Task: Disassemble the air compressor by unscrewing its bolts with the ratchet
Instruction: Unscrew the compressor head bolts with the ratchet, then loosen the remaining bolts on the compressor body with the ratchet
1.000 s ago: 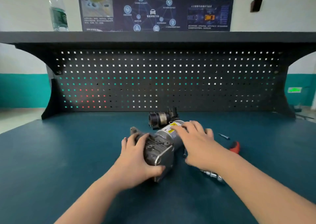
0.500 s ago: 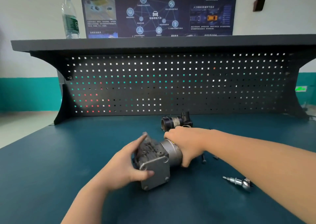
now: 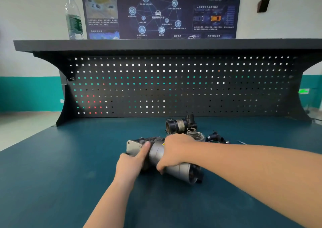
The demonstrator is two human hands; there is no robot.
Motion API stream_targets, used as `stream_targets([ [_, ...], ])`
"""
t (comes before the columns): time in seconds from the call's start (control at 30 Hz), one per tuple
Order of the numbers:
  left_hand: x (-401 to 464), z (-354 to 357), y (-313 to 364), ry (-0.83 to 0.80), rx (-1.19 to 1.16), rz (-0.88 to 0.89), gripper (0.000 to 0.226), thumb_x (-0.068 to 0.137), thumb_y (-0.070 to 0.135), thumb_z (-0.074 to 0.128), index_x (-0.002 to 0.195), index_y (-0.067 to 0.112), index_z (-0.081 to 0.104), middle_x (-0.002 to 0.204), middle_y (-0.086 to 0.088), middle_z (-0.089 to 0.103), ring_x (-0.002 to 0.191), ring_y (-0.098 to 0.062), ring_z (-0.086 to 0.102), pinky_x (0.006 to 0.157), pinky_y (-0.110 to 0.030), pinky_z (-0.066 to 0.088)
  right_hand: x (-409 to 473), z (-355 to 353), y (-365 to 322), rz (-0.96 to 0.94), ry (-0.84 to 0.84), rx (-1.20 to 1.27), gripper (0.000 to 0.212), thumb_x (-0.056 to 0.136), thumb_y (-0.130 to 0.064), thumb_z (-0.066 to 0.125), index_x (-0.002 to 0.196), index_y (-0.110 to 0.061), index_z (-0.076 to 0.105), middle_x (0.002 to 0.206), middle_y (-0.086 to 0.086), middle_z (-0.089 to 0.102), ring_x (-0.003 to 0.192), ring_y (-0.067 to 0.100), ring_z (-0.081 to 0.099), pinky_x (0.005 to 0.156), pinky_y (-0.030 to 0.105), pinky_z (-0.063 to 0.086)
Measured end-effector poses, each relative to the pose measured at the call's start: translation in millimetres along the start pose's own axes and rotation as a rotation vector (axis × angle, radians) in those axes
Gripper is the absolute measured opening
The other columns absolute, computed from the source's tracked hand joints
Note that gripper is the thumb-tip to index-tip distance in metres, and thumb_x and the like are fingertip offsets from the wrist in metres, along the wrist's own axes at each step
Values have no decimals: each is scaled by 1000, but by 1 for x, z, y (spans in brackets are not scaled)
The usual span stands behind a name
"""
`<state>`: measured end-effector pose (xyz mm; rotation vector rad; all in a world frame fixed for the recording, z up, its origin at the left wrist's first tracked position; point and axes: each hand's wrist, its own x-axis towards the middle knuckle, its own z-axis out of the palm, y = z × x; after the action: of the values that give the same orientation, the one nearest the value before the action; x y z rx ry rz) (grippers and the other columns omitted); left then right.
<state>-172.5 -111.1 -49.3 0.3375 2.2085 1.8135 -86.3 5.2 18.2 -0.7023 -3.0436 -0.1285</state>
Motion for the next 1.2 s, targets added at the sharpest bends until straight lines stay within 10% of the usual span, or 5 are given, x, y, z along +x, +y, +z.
stream_targets([
  [0.3,-15,-4,23,103,-168,348,106,66,58,72,148,37,9,127,21,43,113,-6,46,89,-25,35,-19,-8,-29,294,-151,915,62,46,-45,76,97,-14,55,89,2,61,75,17,62,61,23,49],
  [0.53,-17,-5,26,-159,-563,-94,64,57,37,85,109,9,62,95,-11,72,89,-27,69,82,-38,53,-25,-11,-40,286,-162,747,44,56,-49,72,77,-18,49,88,0,60,81,16,62,76,28,54],
  [0.87,-5,26,92,-39,252,14,94,59,71,68,125,6,51,122,-10,54,107,-27,57,88,-35,50,-32,1,-31,477,-118,1177,59,60,-50,72,106,-15,58,101,4,68,91,23,67,86,33,53],
  [1.03,-16,60,118,-50,630,302,52,62,60,70,79,14,52,91,-3,60,83,-23,58,62,-25,41,-36,20,-29,542,-71,1272,72,69,-64,58,122,-14,54,115,4,64,104,23,61,84,30,49],
  [1.2,-33,71,112,-68,674,430,62,58,55,74,94,12,47,88,1,55,81,-20,55,57,-26,37,-56,21,42,409,46,1374,21,77,-38,67,90,-22,60,86,-5,60,78,10,54,64,26,48],
])
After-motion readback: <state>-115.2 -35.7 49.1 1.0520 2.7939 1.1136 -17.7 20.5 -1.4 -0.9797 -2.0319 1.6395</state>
